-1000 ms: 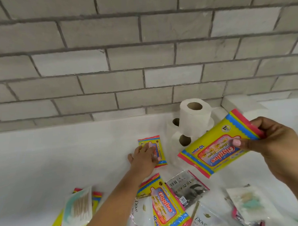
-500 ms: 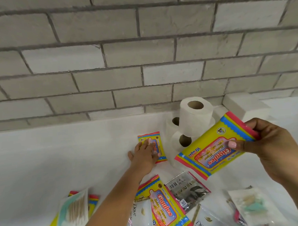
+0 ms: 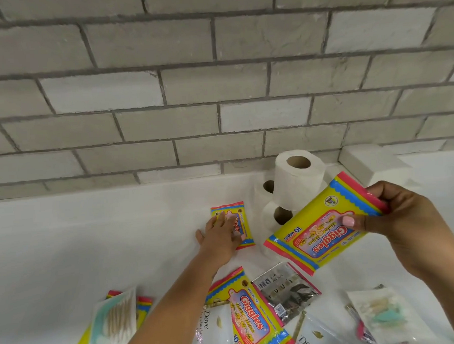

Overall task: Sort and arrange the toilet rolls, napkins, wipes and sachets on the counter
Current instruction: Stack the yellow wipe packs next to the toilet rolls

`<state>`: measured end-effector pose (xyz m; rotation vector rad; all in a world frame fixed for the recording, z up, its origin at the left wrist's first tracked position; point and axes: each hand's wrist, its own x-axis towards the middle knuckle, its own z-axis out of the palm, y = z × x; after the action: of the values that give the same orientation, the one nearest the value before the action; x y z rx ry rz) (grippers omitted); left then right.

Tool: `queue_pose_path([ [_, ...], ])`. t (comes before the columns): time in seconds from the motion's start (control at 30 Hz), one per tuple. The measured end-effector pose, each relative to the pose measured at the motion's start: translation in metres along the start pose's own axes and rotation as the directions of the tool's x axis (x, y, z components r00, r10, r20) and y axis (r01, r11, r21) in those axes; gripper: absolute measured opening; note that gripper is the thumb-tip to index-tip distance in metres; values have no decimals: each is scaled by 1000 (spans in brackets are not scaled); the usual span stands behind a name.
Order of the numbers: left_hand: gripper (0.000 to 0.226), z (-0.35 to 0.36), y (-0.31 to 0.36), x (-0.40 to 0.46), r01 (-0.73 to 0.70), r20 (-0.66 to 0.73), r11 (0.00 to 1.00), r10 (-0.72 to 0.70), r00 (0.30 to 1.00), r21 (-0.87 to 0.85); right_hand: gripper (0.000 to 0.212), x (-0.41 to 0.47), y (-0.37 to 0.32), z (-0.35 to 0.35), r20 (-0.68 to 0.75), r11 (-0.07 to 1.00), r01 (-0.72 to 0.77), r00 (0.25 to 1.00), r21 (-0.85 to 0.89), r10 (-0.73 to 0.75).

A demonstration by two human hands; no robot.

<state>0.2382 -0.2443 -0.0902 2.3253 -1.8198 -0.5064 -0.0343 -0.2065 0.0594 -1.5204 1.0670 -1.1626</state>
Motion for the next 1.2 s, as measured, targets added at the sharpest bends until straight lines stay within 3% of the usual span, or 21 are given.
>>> queue_pose_path([
  [0.07,66,-5,1,-4,33,-89,996,-41,995,-89,65,2,-2,4,13,1000,1,1000,-1,-1],
  [0.17,47,-23,5,-18,-80,-365,945,-44,930,-317,42,11,-6,18,75,999,6,997,-53,-2],
  [0.2,45,-32,7,-24,-162,-401,868,-47,915,-470,36,15,-8,25,77,994,19,997,-105,-11],
  [0.27,60,-54,12,-41,-345,-399,550,23,917,-761,33,27,-11,42,82,973,60,996,-224,-42],
  [0.3,69,-62,12,-47,-411,-409,430,102,907,-803,34,32,-13,52,101,957,86,993,-277,-60],
  [0.37,74,-73,9,-56,-496,-437,373,236,868,-784,37,45,-17,72,151,921,138,985,-364,-88],
  [0.43,53,-77,6,-59,-517,-445,429,262,856,-741,37,56,-19,93,194,878,182,975,-443,-105],
  [0.5,22,-78,0,-57,-471,-442,490,183,878,-733,34,64,-19,111,206,829,224,969,-513,-135],
  [0.63,17,-71,-14,-47,-331,-359,554,61,931,-764,61,66,-7,136,194,733,291,957,-615,-217],
  [0.77,9,-59,-19,-31,-151,-249,588,-89,964,-795,44,45,14,148,275,629,443,895,-639,-351],
  [0.93,34,-37,-23,2,35,-149,604,-251,956,-796,47,13,60,161,468,538,454,875,-710,-122],
  [1.07,30,-25,-21,19,94,-128,677,-270,954,-730,56,11,82,167,521,389,460,851,-799,64],
  [1.2,30,-19,-20,25,117,-138,745,-271,953,-657,70,16,92,170,498,310,434,851,-846,168],
])
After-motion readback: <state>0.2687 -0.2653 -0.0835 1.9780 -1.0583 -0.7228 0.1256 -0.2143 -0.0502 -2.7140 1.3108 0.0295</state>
